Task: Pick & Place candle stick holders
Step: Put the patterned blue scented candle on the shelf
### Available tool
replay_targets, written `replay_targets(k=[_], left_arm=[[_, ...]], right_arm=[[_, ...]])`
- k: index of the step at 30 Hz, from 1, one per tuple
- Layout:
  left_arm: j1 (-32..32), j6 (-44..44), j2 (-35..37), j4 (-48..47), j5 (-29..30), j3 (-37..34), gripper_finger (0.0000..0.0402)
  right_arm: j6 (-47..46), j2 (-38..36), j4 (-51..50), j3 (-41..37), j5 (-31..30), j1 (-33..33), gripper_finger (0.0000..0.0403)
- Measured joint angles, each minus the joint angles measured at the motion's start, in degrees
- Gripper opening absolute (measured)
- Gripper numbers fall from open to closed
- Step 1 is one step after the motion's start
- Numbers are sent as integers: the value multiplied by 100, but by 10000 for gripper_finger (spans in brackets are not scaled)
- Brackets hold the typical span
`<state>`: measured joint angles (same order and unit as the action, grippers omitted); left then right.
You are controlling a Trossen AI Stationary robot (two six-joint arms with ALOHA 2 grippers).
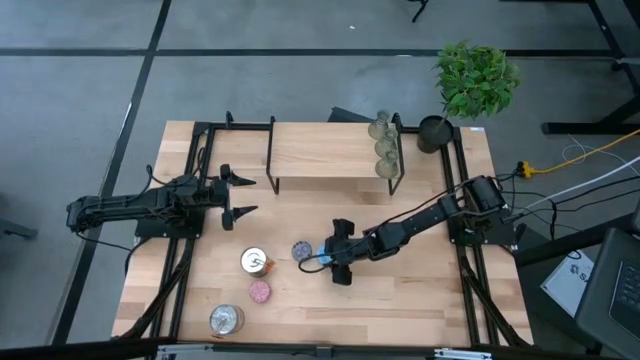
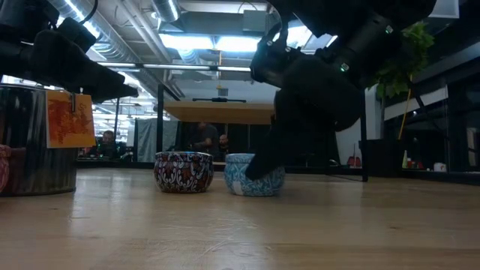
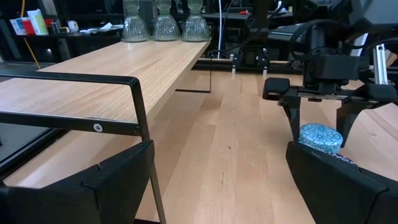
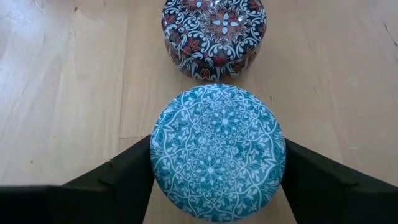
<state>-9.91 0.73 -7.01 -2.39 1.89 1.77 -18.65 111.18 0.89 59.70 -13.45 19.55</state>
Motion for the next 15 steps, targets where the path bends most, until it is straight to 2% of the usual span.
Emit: replay_targets(k=[9,15], left_arm=[[2,0,0,0,-2,-1,363],[2,0,1,-2,-1,0,363]], right_arm=[[-78,-9,210,0,73,10,284],[-270,-306,182,-2,243,9,285]])
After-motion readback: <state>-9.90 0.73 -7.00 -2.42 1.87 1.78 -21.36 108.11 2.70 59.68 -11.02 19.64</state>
